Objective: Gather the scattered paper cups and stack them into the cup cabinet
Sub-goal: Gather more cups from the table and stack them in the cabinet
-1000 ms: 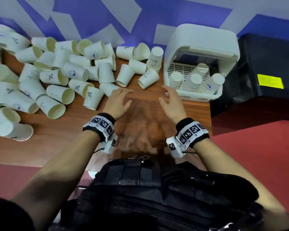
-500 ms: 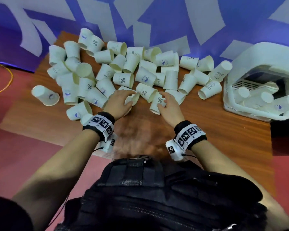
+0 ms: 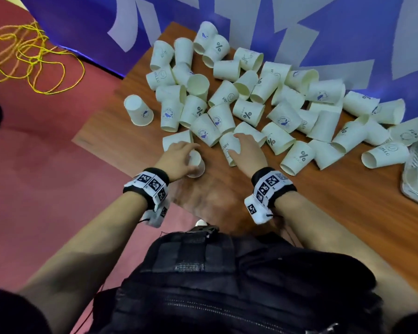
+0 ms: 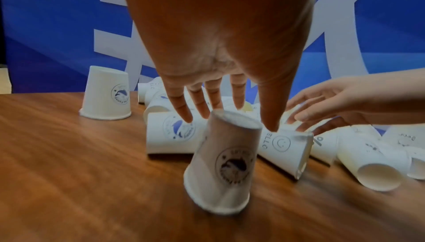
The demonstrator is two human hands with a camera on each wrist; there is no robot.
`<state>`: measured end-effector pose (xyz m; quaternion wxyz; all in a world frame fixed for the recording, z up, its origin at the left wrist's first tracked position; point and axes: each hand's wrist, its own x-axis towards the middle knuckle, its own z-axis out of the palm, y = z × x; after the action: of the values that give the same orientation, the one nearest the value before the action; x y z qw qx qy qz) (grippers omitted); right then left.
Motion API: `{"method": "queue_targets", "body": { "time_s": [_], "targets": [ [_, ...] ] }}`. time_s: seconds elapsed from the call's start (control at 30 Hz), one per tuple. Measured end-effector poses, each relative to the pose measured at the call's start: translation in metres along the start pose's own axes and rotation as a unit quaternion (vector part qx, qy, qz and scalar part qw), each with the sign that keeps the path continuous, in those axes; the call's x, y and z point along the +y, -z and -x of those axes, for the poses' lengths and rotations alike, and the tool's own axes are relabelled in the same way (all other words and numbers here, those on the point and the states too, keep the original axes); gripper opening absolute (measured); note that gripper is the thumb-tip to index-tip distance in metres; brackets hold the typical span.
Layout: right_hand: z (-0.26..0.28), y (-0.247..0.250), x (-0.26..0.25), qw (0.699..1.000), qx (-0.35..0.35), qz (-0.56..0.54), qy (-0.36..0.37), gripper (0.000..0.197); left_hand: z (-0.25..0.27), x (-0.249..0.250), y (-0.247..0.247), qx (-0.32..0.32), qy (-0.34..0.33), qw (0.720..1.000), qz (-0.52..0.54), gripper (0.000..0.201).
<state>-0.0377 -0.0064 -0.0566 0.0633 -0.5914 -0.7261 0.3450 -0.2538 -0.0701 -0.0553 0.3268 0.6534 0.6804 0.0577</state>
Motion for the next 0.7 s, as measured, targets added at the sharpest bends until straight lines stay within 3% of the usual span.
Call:
{"method": "queue_targets", "body": {
  "time_s": [0.17, 0.33, 0.53, 0.7],
  "targets": [
    [-0.015, -0.019, -0.004, 0.997, -0.027, 0.069, -0.024, 0.057, 0.002, -0.01, -0.014, -0.016, -0.002, 1.0, 0.009, 0.07],
    [-0.023, -0.04, -0.004, 0.996, -0.035, 0.072, -0.038, 0.052, -0.001, -0.013, -0.018, -0.014, -0.007, 1.0, 0.014, 0.068],
    [-0.013, -0.036, -0.005, 0.992, -0.085, 0.076, -0.061, 0.093, -0.006, -0.006, -0.016, -0.027, -0.023, 0.999, 0.023, 0.067],
    [0.004, -0.011, -0.001, 0.994, -0.085, -0.008, -0.068, 0.094, -0.013, 0.007, -0.01, -0.032, -0.031, 0.998, 0.045, 0.07]
  ]
}}
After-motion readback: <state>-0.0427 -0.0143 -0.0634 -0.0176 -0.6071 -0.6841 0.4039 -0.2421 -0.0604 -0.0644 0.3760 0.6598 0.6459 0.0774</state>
